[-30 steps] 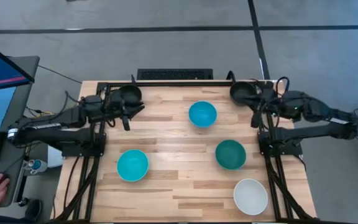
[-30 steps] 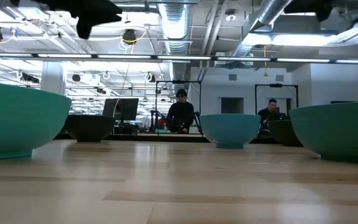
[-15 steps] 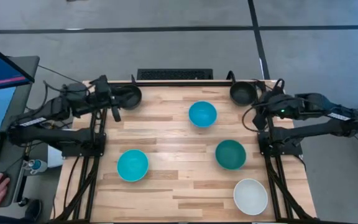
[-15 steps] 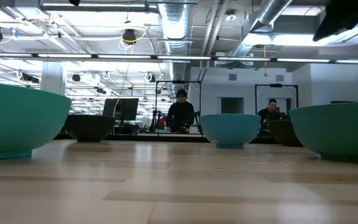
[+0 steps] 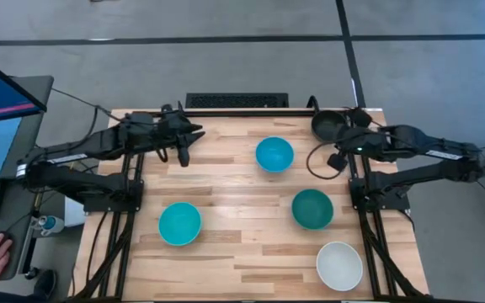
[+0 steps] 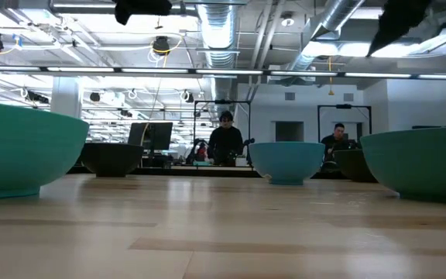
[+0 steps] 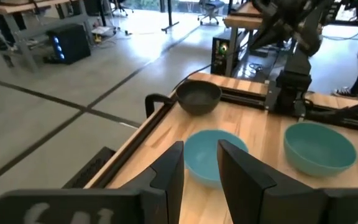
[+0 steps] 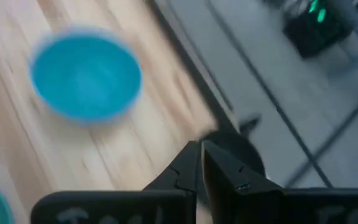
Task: Nest bowls inside each other
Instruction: Stack the right black bowl on the blue bowl
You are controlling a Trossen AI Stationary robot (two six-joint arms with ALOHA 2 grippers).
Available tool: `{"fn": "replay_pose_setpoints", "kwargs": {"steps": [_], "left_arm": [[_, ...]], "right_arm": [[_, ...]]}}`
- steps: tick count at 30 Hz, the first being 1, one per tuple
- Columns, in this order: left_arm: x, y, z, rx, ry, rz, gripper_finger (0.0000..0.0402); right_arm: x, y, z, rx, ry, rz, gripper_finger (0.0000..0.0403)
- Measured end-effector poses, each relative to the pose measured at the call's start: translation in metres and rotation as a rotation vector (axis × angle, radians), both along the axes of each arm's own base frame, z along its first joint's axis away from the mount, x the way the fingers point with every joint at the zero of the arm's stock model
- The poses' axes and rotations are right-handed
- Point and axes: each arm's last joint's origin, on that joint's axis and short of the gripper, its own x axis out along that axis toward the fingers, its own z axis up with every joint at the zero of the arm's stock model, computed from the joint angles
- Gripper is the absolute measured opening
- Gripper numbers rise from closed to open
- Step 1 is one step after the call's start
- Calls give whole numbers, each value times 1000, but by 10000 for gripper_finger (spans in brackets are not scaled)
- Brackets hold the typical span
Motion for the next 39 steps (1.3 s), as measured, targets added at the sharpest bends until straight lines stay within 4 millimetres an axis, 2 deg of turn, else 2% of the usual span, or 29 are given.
{"fn": "replay_pose_setpoints", "kwargs": {"steps": [5, 9, 12, 19, 22, 26, 33, 39], "left_arm": [[2, 0, 3, 10, -31, -22, 89], [0, 1, 6, 19, -57, -15, 89], [0, 3, 7, 19, -62, -6, 89], [-1, 6, 7, 10, -65, -35, 89], [-2, 8, 7, 7, -66, -36, 89], [-2, 11, 7, -2, -69, -50, 89], [-3, 15, 7, -23, -84, -53, 89], [-4, 17, 7, -31, -89, -42, 89]], "right_arm": [[-6, -14, -32, 141, 214, -201, 44], [-1, -27, -51, 137, 176, -260, 44], [0, -38, -61, 166, 119, -231, 44], [-1, -73, -90, 261, 123, -262, 43], [0, -89, -94, 258, 112, -267, 43], [5, -106, -104, 375, 59, -220, 44], [15, -120, -128, 461, 176, -161, 43], [26, -132, -138, 434, 153, -150, 44]]}}
